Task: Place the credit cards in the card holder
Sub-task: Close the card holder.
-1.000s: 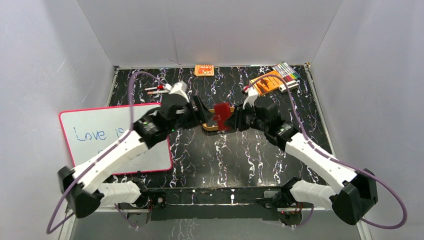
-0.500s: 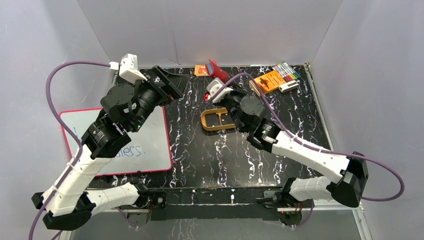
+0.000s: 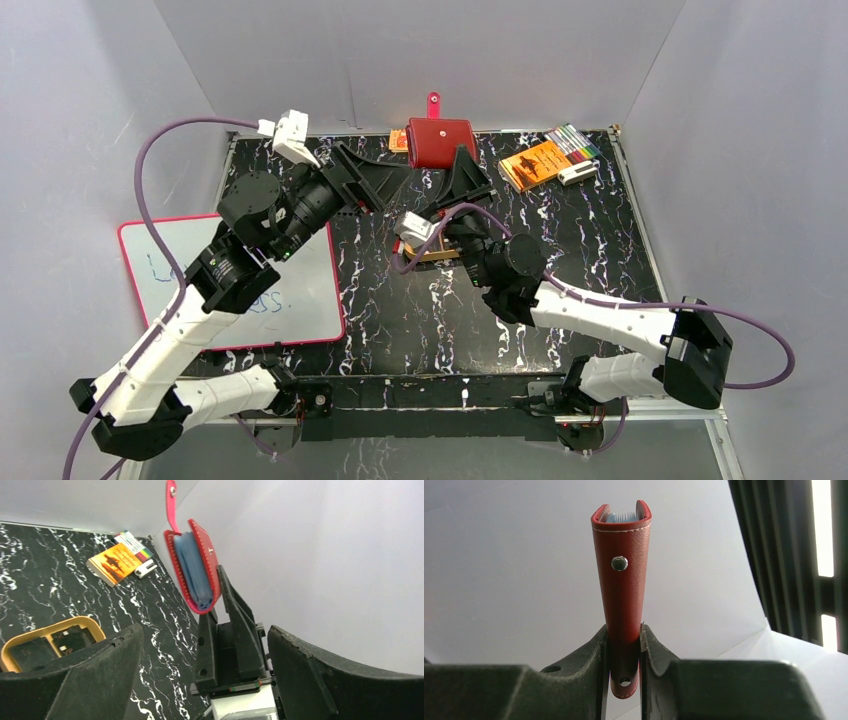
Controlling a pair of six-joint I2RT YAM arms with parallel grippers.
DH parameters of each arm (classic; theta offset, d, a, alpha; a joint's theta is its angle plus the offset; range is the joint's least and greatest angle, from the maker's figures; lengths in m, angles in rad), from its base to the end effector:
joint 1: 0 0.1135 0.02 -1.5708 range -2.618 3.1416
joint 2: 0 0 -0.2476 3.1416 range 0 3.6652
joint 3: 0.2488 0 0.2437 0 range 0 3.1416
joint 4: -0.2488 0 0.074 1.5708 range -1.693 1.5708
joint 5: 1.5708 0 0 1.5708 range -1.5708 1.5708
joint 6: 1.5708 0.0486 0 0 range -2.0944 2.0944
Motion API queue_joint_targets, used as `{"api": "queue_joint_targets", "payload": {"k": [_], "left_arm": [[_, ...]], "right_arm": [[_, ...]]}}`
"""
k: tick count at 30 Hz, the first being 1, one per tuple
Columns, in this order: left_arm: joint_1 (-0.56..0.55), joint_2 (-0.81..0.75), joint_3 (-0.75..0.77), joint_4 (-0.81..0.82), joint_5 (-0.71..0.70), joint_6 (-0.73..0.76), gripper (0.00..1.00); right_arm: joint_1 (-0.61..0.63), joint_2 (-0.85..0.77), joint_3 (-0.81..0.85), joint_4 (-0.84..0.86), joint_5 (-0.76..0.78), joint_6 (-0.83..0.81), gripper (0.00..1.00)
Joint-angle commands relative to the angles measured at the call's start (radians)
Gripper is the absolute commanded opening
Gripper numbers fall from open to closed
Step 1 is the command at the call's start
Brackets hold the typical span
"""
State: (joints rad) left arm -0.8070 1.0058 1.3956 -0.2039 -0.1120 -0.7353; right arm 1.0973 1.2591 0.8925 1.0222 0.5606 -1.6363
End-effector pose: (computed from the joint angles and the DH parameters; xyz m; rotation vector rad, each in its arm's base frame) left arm 0.1445 -0.1431 0.4905 -0.0473 1.4951 -1.1940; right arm 0.1495 0.2351 0.3907 -0.7844 0.7062 -0.7455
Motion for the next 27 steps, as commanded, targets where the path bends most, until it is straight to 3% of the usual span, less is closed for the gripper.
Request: {"api": "queue_joint_targets", "payload": {"k": [1,6,15,17,22,27], "left_arm": [[-0.001,0.018,0.010,0.085,0.088,0.001,0.91],[-0.001,0.045,-0.013,0.152,0.138,-0.019,0.91],[-0.001,0.107,0.007,0.159,0.057,-0.029,0.86],[-0.001,0.111,0.003,0.191,0.057,-0.039,0.80],[-0.001,0.107,-0.028,0.290,0.045,-0.053,0.54],[-0.001,0.133,-0.017,0.294,0.057,-0.054,0.41]], "right_arm": [[0.017,-0.039,-0.003,0.162,-0.026,-0.115,0.00],[0.032,-0.029,0.003,0.161,-0.014,-0.128,0.00],[0.069,-0.013,0.023,0.171,-0.001,-0.151,0.00],[0.072,-0.012,0.023,0.170,0.000,-0.153,0.00],[0.077,-0.011,0.027,0.168,0.005,-0.150,0.00],[0.079,-0.019,0.025,0.164,0.011,-0.144,0.00]]}}
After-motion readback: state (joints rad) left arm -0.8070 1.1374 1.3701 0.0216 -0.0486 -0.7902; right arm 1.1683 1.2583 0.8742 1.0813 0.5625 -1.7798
